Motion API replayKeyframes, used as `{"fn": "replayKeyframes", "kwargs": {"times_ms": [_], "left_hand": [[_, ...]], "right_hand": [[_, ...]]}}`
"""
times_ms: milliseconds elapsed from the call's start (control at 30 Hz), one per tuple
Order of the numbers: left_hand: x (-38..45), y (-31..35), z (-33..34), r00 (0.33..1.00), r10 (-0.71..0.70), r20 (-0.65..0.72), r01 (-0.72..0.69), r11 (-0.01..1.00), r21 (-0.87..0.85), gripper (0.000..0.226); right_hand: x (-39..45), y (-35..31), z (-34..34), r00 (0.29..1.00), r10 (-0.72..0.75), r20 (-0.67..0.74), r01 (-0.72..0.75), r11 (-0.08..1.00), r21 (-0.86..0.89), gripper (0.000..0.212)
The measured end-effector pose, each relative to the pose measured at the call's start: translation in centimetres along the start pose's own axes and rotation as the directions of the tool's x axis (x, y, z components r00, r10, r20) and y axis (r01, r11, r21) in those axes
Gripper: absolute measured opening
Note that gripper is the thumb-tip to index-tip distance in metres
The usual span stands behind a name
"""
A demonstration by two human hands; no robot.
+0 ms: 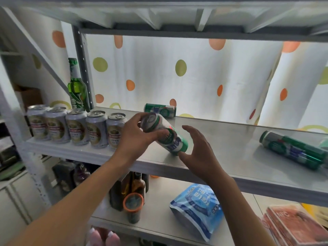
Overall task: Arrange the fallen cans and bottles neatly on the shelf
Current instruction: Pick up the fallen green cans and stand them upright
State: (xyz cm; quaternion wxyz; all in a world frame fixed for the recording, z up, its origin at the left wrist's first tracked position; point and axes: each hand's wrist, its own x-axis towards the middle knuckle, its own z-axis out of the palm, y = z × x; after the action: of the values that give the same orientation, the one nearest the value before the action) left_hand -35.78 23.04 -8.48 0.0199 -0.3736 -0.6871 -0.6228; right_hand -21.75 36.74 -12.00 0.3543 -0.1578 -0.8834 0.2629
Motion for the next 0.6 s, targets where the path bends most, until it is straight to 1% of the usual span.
{"fn": "replayKeyframes", "kwargs": {"times_ms": [100,233,300,400,500,600], "left_hand": [[1.0,1.7,-0.4,1.0,0.029,0.004,-0.029,0.996,-0.081,0.056],[2.3,3.6,-1.6,0.996,0.067,0.059,-0.058,0.989,-0.134,0.054],[2.9,4.3,-2.3,0.994,0.073,0.082,-0.061,0.988,-0.14,0.055],[3.4,5.1,-3.0,0.988,0.067,0.14,-0.045,0.987,-0.152,0.063],[3.3,5.4,-3.5,0.969,0.133,0.206,-0.106,0.985,-0.137,0.053],[3.2,5.4,-3.8,0.954,0.191,0.23,-0.167,0.979,-0.12,0.047]], "right_hand": [[0.0,-0.7,0.0,0.999,0.023,0.027,-0.025,0.998,0.063,0.085],[0.5,-2.0,0.3,0.997,0.05,0.054,-0.058,0.983,0.174,0.088],[1.0,-2.5,0.6,0.996,0.06,0.073,-0.078,0.961,0.266,0.088],[1.8,-3.2,0.9,0.995,0.038,0.096,-0.072,0.92,0.385,0.082],[2.4,-4.2,1.3,0.995,-0.006,0.103,-0.041,0.893,0.448,0.063],[2.7,-4.6,2.1,0.996,-0.02,0.085,-0.022,0.882,0.47,0.06]]}}
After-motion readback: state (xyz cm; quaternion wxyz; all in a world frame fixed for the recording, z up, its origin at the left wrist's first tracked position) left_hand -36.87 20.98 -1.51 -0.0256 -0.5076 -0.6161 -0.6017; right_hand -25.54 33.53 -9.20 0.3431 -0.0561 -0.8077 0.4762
